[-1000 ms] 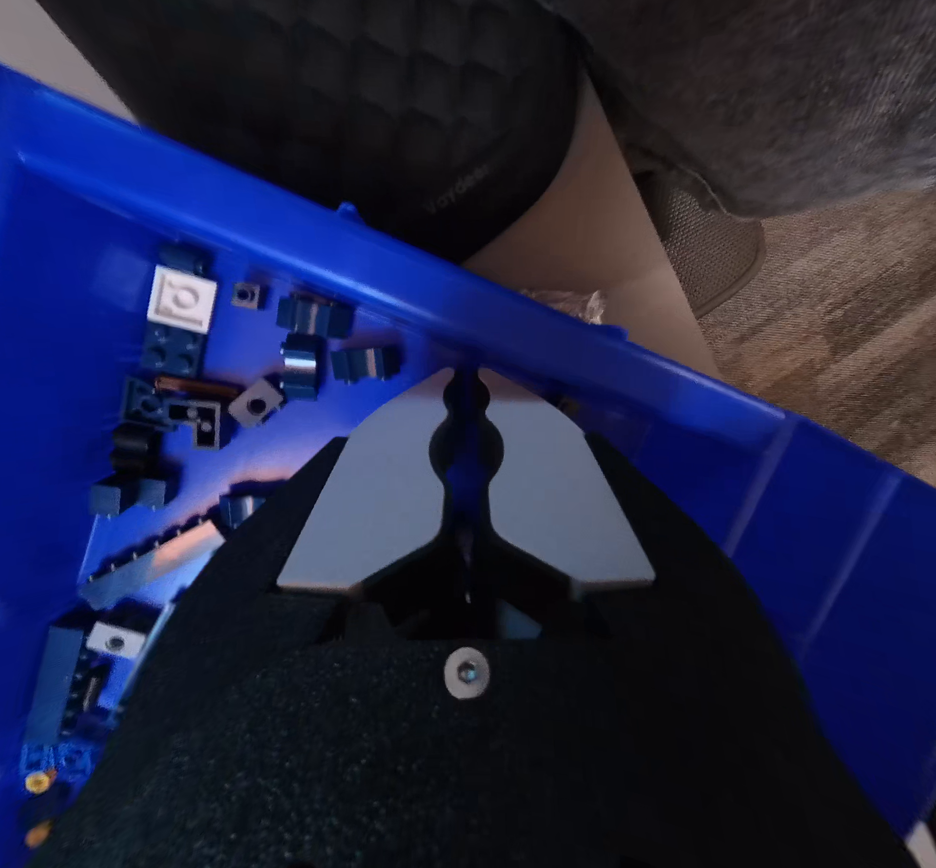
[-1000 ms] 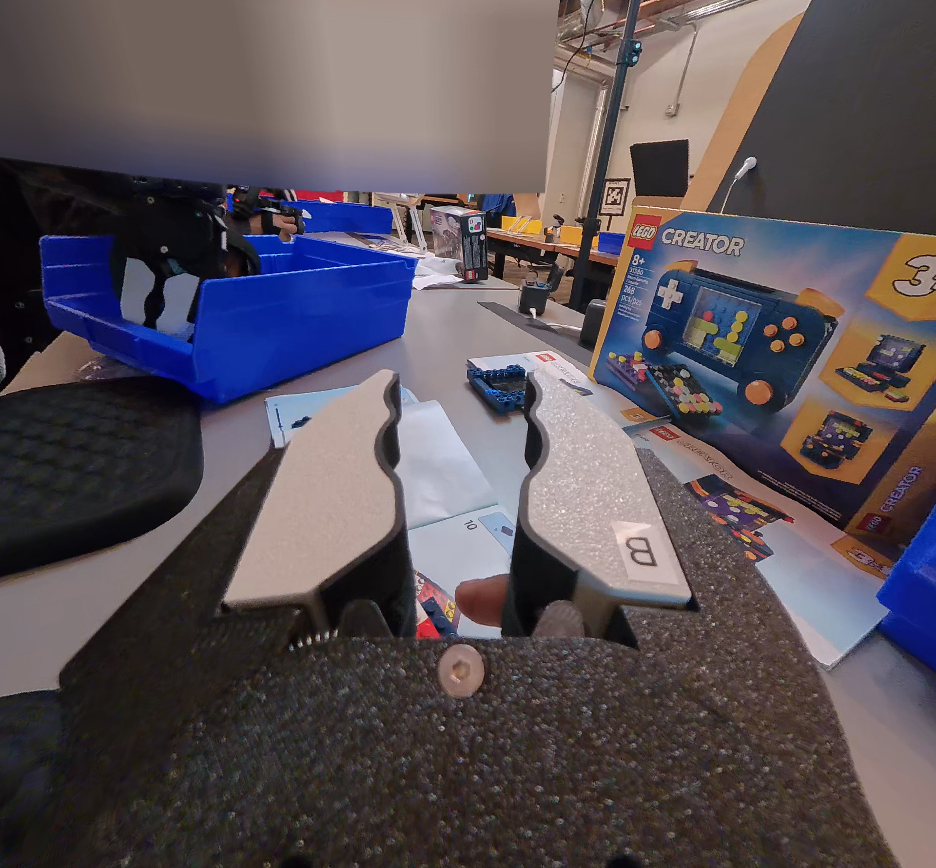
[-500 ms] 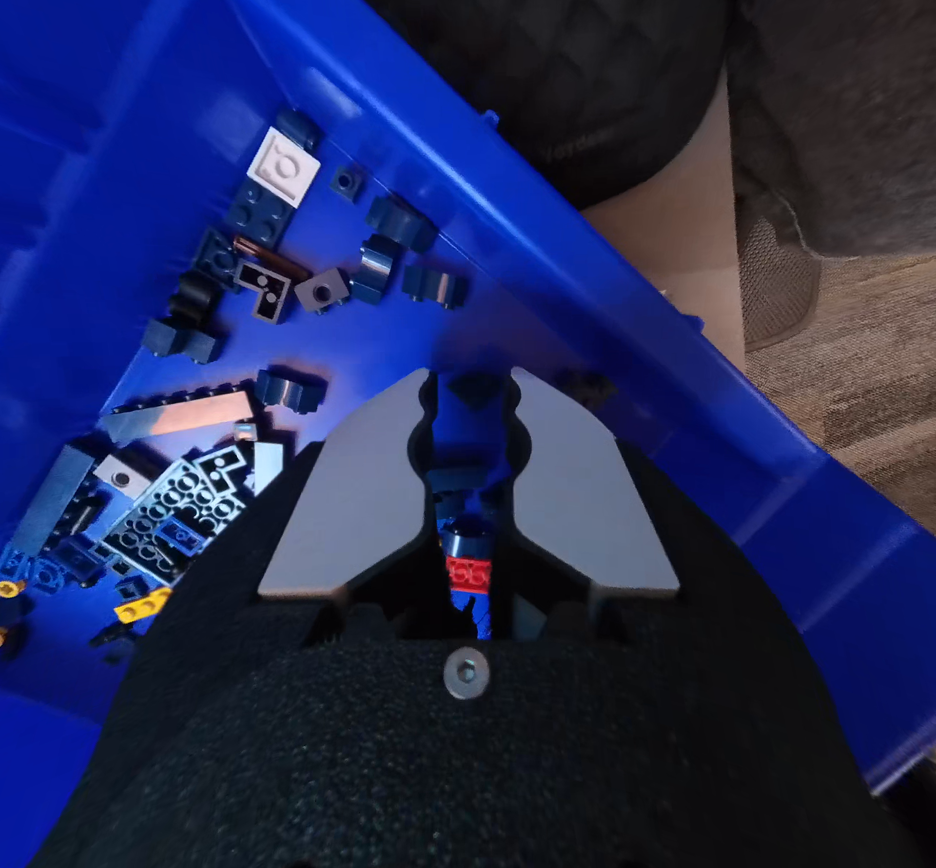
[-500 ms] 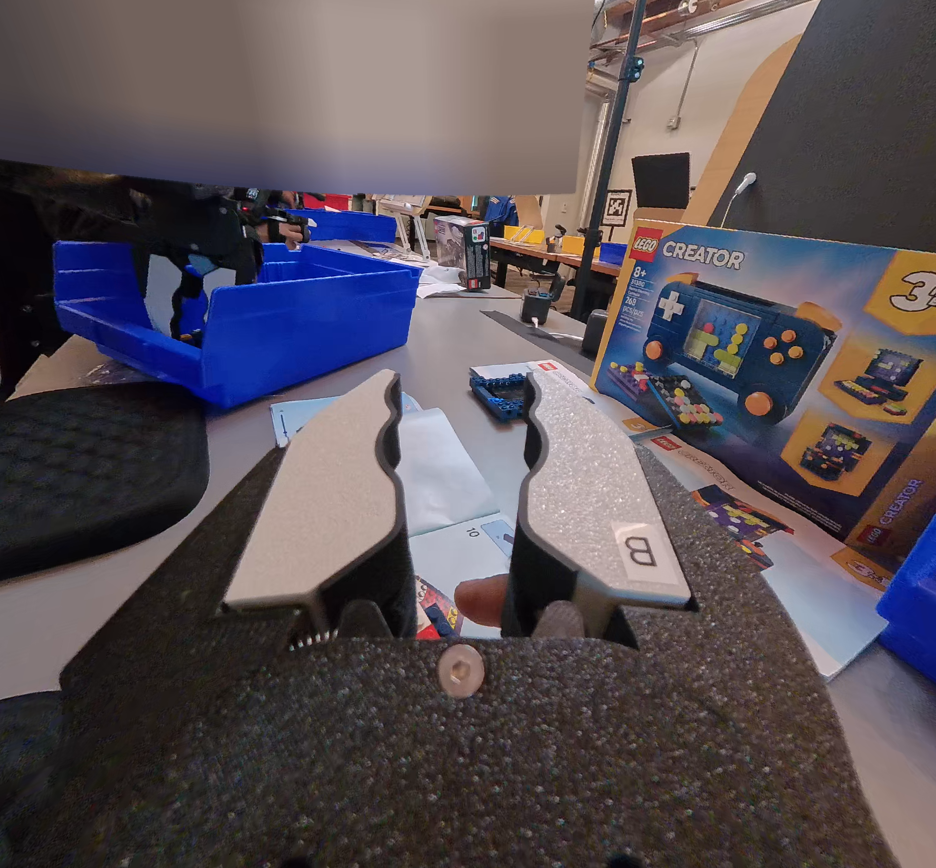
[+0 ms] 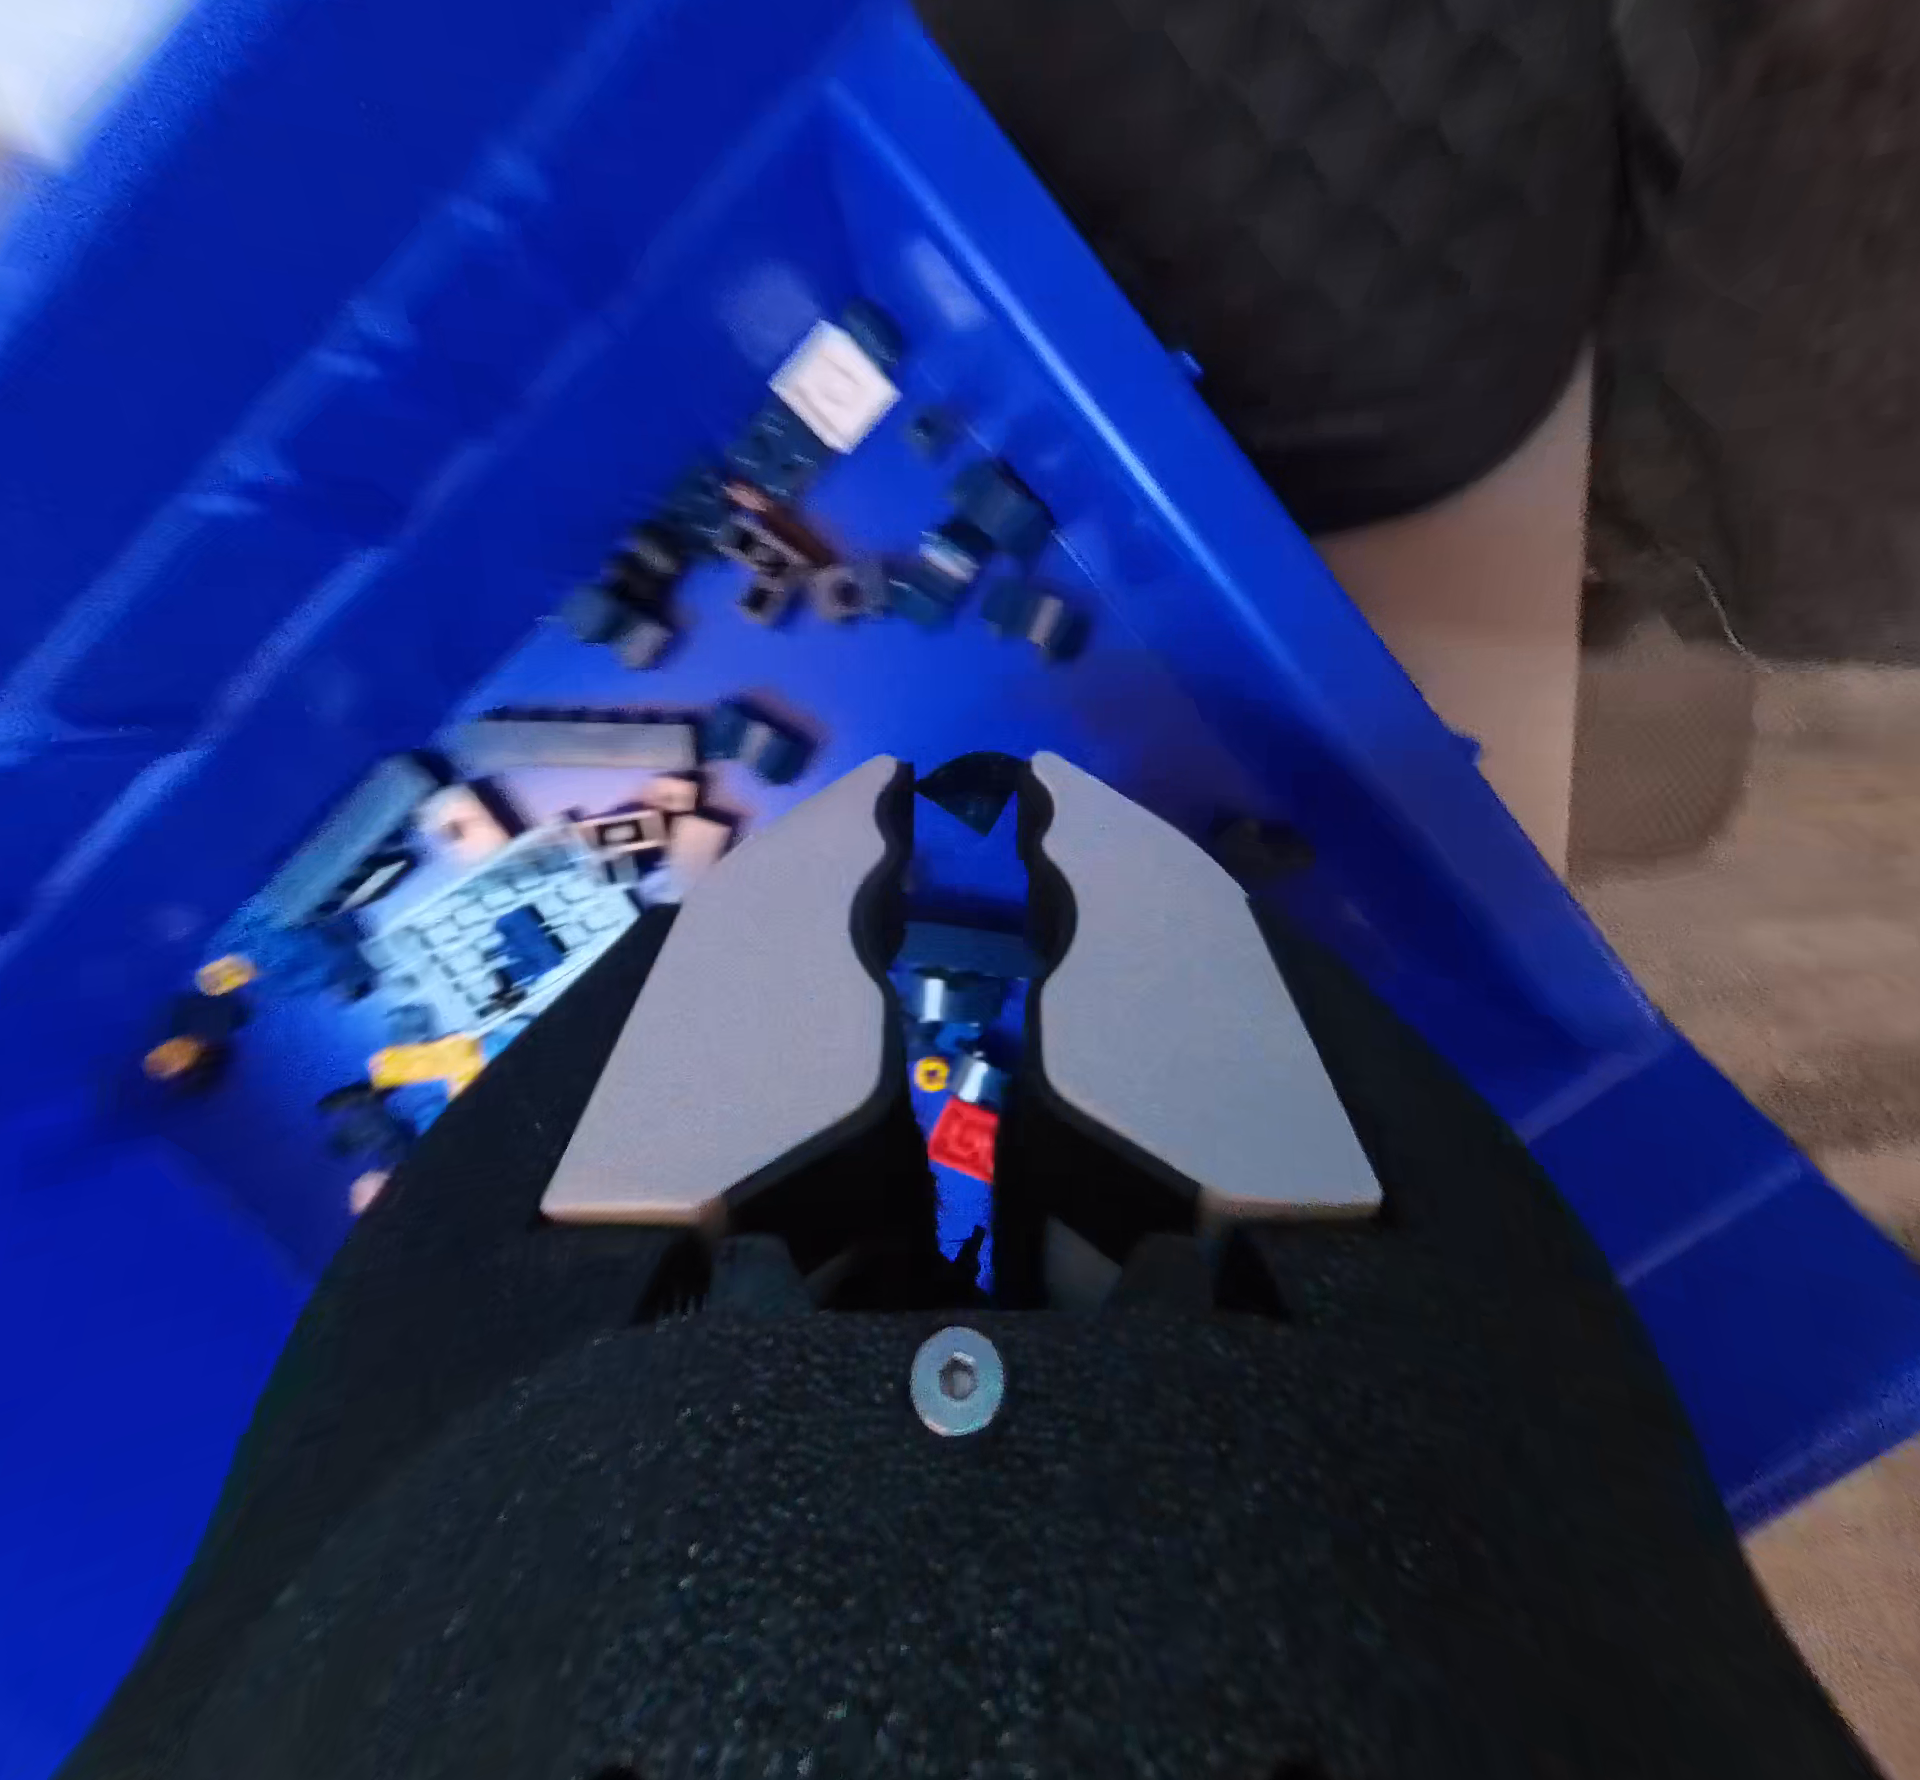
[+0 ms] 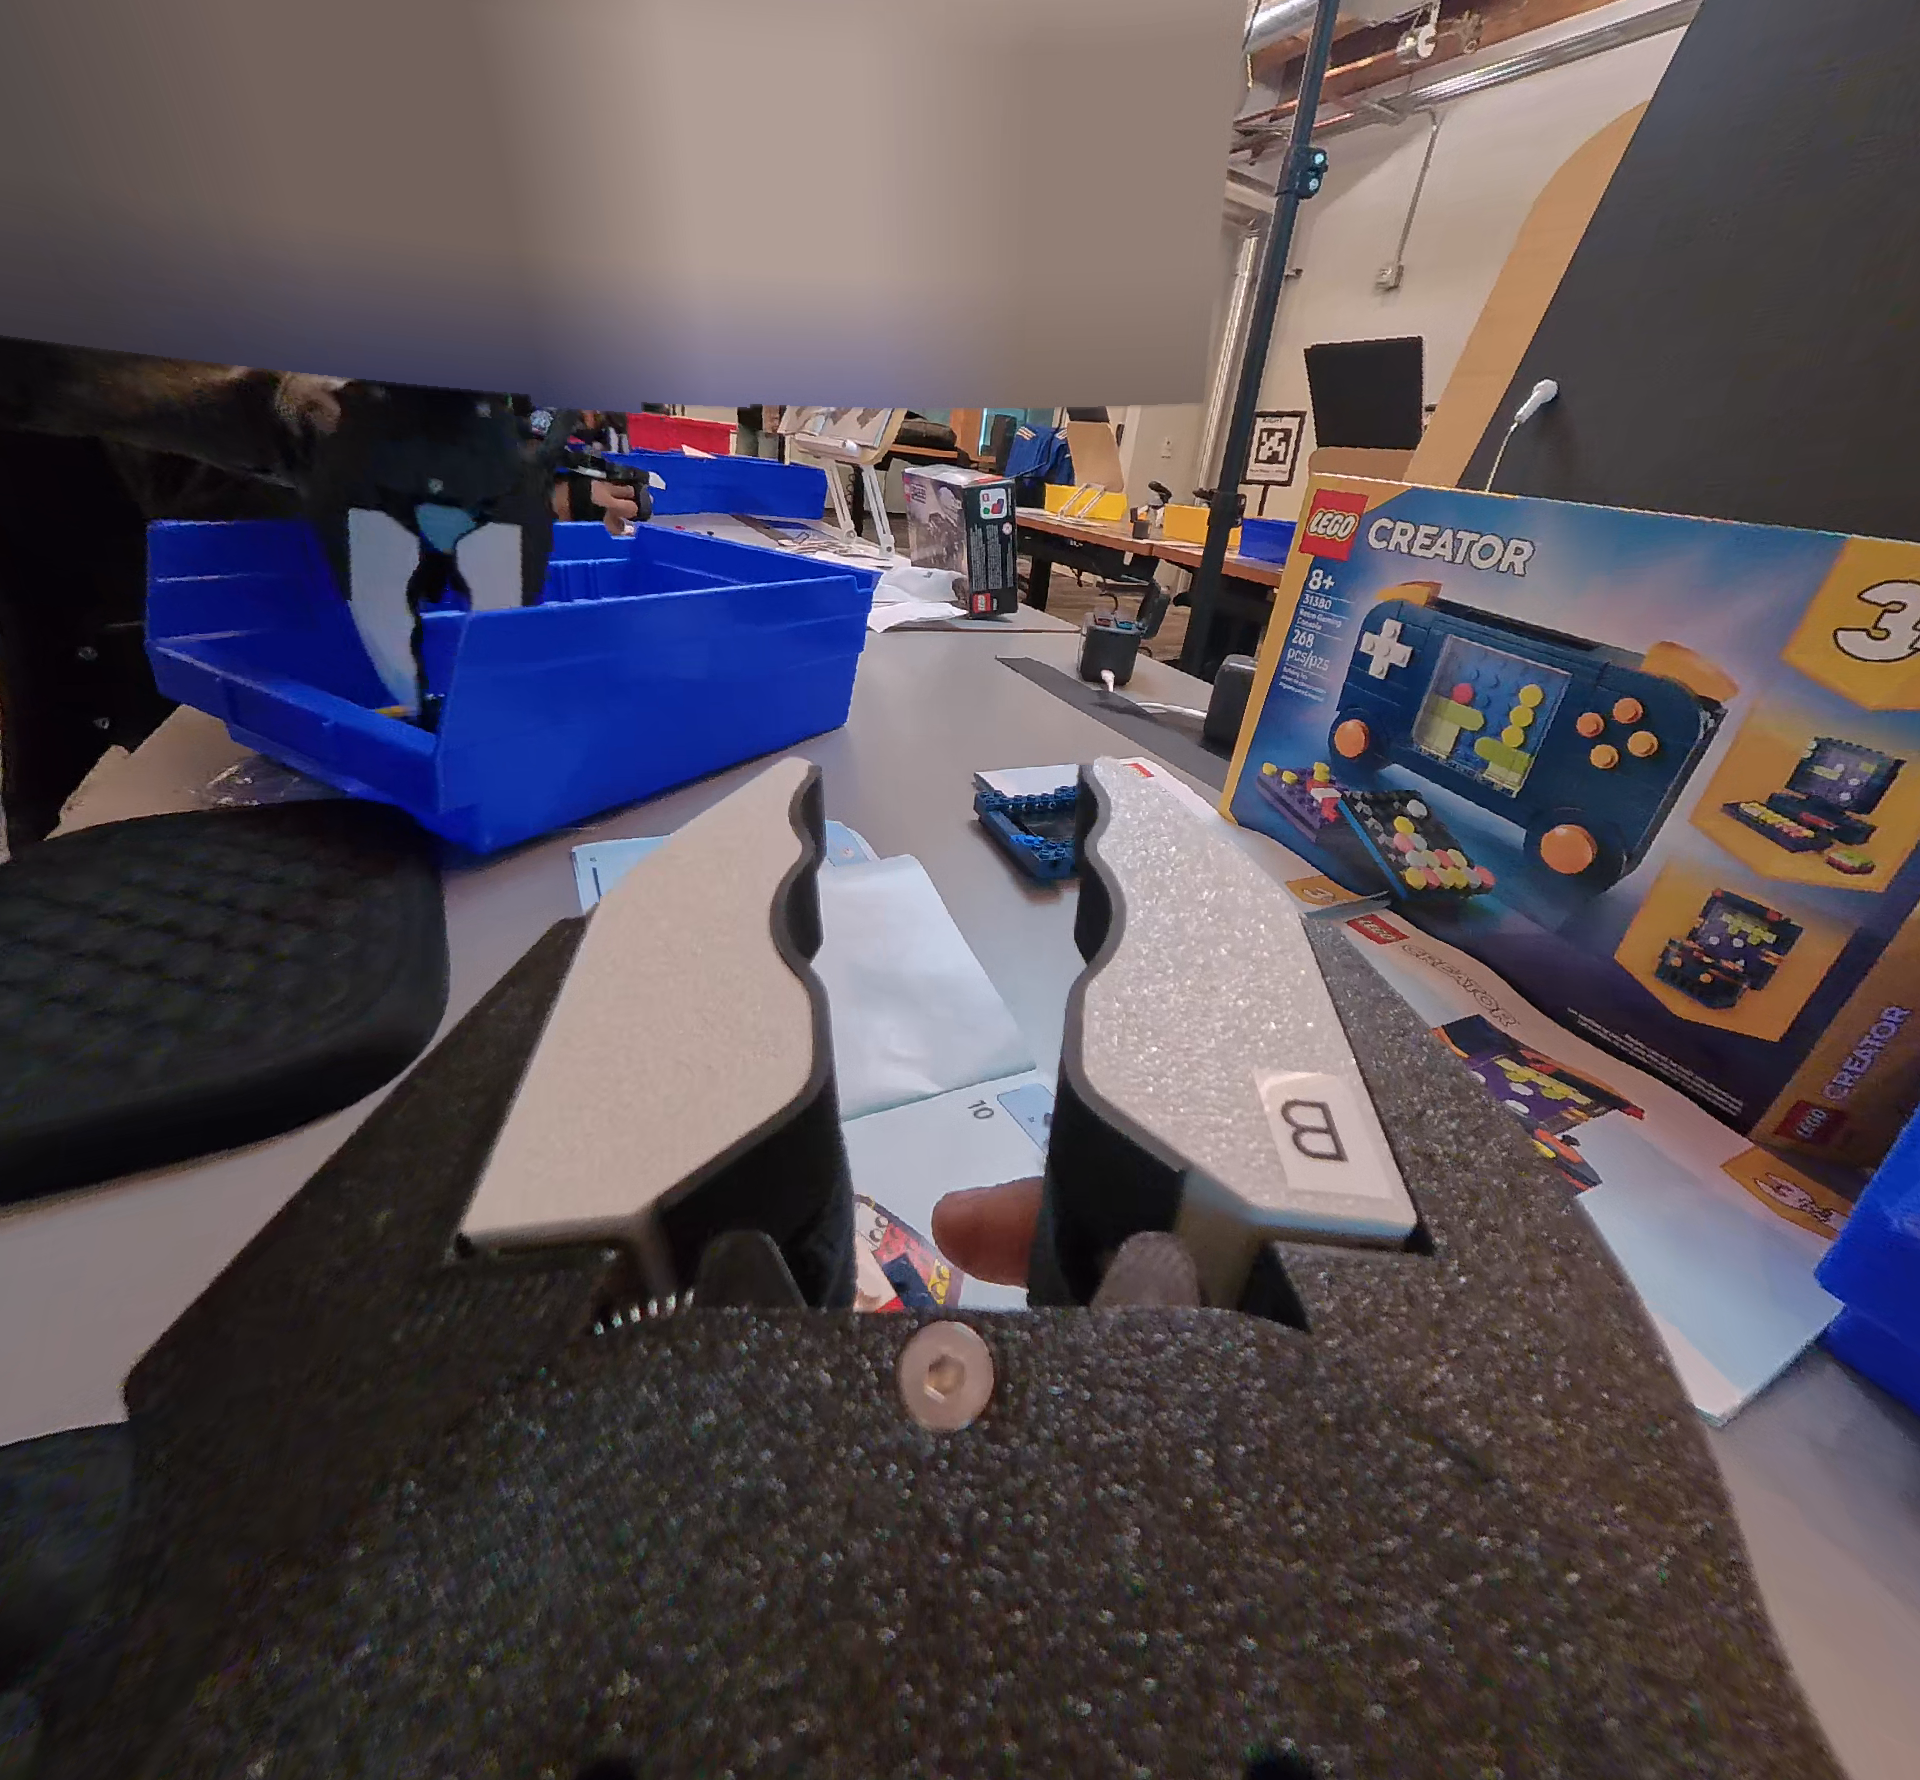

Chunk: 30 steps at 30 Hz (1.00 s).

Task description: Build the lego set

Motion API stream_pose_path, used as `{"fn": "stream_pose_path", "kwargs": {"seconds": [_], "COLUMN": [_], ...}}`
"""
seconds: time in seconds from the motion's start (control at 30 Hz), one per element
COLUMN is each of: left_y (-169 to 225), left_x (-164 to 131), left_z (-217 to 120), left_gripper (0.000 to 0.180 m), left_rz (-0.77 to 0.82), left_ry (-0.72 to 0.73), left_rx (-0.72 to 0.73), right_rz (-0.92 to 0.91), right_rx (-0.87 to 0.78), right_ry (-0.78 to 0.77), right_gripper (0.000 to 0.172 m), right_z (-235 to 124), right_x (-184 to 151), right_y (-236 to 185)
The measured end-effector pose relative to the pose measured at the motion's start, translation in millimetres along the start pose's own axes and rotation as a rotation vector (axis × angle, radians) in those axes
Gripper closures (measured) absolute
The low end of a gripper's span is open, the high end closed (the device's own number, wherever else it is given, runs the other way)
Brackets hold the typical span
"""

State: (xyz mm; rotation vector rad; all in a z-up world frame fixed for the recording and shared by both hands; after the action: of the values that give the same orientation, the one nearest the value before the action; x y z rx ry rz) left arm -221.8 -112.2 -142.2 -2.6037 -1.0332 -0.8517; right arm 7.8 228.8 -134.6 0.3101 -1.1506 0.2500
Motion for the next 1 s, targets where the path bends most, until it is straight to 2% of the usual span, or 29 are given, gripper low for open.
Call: {"fn": "stream_pose_path", "kwargs": {"seconds": [0.13,0.23,0.37,0.43,0.53,0.6,0.67,0.77,0.87,1.0], "left_y": [-5,4,22,27,20,16,13,13,14,15], "left_x": [36,72,122,144,169,185,198,212,216,215], "left_z": [-30,-42,-30,-8,26,45,60,83,94,97], "left_gripper": [0.162,0.162,0.162,0.162,0.162,0.162,0.162,0.162,0.162,0.162], "left_rz": [-0.062,-0.075,-0.037,-0.029,-0.001,0.045,0.109,0.195,0.239,0.249], "left_ry": [0.164,0.383,0.663,0.765,0.807,0.841,0.831,0.766,0.716,0.707], "left_rx": [0.32,0.527,0.694,0.697,0.819,0.885,0.952,0.975,0.964,0.955], "right_rz": [0.012,0.048,0.133,0.284,0.65,0.792,0.813,0.789,0.833,0.789], "right_rx": [0.021,0.048,0.112,0.159,0.237,0.274,0.256,0.239,0.226,0.243], "right_ry": [0.015,0.024,0.022,0.016,0.022,0.002,-0.02,-0.032,0.013,-0.05], "right_gripper": [0.126,0.125,0.125,0.131,0.137,0.136,0.137,0.142,0.149,0.157], "right_z": [1,2,7,13,29,38,43,43,39,37], "right_x": [3,5,7,9,18,22,21,16,16,12], "right_y": [-2,-5,-12,-18,-36,-51,-62,-68,-63,-66]}}
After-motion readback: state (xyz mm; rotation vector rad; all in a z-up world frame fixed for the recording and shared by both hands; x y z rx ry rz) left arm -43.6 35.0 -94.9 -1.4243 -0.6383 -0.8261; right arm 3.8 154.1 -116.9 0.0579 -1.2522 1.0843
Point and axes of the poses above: each gripper's, where its closed fingertips meet, z out along the fingers, x out of its top, y = z × x across the jaws, the point moved 8 cm from there along -z, back along the fingers, and after that the axes turned 13 degrees about y, right-handed, at the moved point
